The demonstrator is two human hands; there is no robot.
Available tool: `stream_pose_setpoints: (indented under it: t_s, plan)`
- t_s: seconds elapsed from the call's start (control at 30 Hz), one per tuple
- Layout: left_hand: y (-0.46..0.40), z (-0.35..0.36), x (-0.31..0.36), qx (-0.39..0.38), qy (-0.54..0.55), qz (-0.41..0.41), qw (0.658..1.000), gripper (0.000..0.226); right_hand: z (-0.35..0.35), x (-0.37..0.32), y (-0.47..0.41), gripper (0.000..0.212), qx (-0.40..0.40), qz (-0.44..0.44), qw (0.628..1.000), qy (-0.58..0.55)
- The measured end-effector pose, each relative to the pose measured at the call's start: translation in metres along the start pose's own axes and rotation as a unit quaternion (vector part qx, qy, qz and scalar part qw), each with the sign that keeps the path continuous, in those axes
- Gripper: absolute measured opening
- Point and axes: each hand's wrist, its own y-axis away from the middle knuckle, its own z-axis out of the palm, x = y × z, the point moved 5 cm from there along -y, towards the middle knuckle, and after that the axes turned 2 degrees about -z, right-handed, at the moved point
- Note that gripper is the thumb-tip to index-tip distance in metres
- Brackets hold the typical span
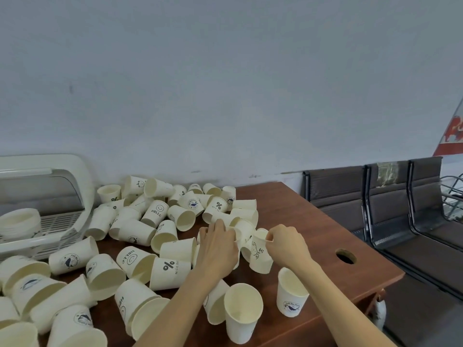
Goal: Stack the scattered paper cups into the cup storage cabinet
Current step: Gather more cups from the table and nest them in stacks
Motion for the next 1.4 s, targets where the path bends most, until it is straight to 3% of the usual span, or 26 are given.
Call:
stream_pose_setpoints:
  t_s: [0.23, 0.4, 0.73, 1.4]
  plan:
    - [0.011, -0.027, -0.001, 0.07, 0.015, 0.036, 0.997, 0.02, -0.016, -0.026, 0.01, 0.024, 0.046, -0.049, 0.998, 0.018]
    - [0.027, -0.058, -0.009, 0.161, 0.013, 0.07, 0.984, 0.003, -0.028, -0.05, 0.025, 0.027, 0.08, -0.064, 0.995, -0.001]
    - [0.073, -0.137, -0.082, 0.226, -0.017, 0.081, 0.971, 0.016, -0.045, -0.143, 0.073, 0.023, 0.151, -0.121, 0.98, -0.05]
    - [0.145, -0.214, -0.271, 0.271, -0.003, -0.081, 0.959, 0.021, 0.01, -0.339, 0.084, 0.021, 0.112, -0.276, 0.952, -0.078]
